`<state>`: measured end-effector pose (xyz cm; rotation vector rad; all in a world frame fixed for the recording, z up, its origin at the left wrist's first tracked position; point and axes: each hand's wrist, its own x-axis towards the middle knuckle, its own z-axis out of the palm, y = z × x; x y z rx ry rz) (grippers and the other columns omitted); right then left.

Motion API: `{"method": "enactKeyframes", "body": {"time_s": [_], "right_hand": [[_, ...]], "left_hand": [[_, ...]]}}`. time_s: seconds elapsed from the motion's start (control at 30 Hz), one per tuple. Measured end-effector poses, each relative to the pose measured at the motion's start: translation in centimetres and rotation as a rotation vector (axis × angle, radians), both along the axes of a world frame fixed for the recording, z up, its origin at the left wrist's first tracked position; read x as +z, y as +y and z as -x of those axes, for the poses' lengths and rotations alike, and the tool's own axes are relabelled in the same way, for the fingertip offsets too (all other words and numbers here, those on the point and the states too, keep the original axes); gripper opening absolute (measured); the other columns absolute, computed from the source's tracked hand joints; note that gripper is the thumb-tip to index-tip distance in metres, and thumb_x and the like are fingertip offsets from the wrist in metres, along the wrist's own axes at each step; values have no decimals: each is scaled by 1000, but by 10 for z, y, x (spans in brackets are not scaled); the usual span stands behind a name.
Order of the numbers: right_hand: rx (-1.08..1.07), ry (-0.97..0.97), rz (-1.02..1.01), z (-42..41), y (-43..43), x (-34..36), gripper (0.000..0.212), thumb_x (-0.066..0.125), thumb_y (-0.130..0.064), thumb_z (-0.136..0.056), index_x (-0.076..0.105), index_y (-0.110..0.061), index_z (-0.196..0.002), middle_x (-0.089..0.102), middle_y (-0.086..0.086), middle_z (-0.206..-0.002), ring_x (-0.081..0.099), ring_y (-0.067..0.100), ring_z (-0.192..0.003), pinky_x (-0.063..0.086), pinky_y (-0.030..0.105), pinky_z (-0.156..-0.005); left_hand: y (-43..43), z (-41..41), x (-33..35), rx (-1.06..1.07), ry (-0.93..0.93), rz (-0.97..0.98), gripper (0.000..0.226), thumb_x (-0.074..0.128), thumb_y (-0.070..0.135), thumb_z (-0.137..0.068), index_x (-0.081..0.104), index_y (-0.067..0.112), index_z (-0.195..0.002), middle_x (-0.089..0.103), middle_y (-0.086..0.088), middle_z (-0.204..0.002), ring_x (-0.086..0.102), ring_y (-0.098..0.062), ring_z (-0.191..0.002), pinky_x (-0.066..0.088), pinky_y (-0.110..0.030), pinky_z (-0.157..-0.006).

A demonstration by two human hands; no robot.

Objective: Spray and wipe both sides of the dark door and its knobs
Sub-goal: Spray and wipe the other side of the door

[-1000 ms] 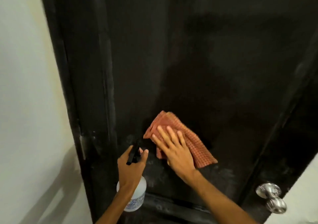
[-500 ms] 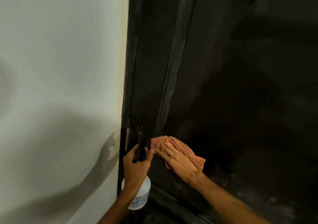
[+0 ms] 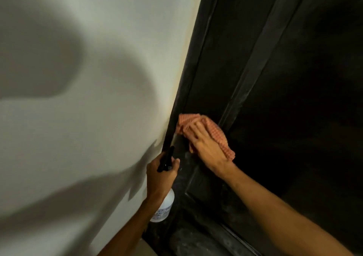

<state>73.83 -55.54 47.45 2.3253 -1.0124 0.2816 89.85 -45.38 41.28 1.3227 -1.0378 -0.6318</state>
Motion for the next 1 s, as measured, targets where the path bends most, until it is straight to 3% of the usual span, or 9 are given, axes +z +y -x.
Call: {"method": "enactKeyframes", "body": {"time_s": [0.2,0.3,0.37,0.53,0.6,0.67,0.77,0.87,1.0], "right_hand": [[16,37,20,-21,22,-81,69,49,-8,-104,13,-8,-163,3,11,-172,-2,27,-158,2,44,-129],[85,352,-183,-15,27,-113,60,63,-22,-96,45,-8,-152,36,10,-162,24,25,-154,0,39,-123],[41,295,-172,-21,14,-99,55,69,-21,-90,59,-6,-142,52,11,-151,43,27,-145,11,39,-124],[-4,157,121,4,17,-67,58,40,-6,-102,28,-3,-159,22,13,-167,16,25,-157,13,44,-128],[31,353,53,37,45,-104,59,51,-15,-101,34,-6,-157,20,10,-167,10,24,-157,15,43,-128],[-34,603,-146,66,71,-127,64,63,-25,-94,43,-9,-153,29,10,-164,23,27,-154,-1,48,-128],[-89,430,-34,86,68,-87,57,53,-21,-93,51,-9,-149,50,12,-153,37,30,-145,1,48,-126],[-201,180,141,108,78,-53,66,48,-21,-89,43,-13,-154,46,13,-155,29,31,-144,9,44,-125],[-175,361,-96,150,144,-111,63,58,-22,-91,46,-15,-153,27,9,-167,30,30,-151,30,44,-117]], "left_hand": [[8,-10,-32,22,-59,-58,12,79,10,-88,71,18,-83,69,16,-73,67,6,-76,47,-5,-70],[7,-15,-31,41,-98,-37,20,77,8,-90,68,25,-83,65,21,-71,65,11,-75,46,-3,-71],[4,-17,-29,48,-115,-27,24,76,8,-91,66,26,-80,63,21,-69,64,10,-74,46,-3,-70],[10,-10,-32,27,-35,-89,10,80,10,-87,72,17,-86,69,18,-78,66,13,-78,45,0,-72],[16,2,-32,9,-44,-71,7,80,10,-87,74,13,-89,70,16,-79,67,10,-80,46,-1,-72],[19,13,-28,-39,-10,-75,10,79,9,-88,72,16,-87,69,15,-78,67,10,-80,47,-5,-72],[23,29,-15,-85,33,-74,17,79,9,-88,69,21,-86,68,16,-78,65,14,-75,48,-7,-71],[39,53,-17,-119,26,-66,16,79,6,-88,69,17,-82,68,14,-74,65,12,-72,47,-3,-68],[64,90,-25,-223,3,-114,27,80,10,-88,66,29,-76,69,14,-73,66,11,-76,45,-5,-69]]}}
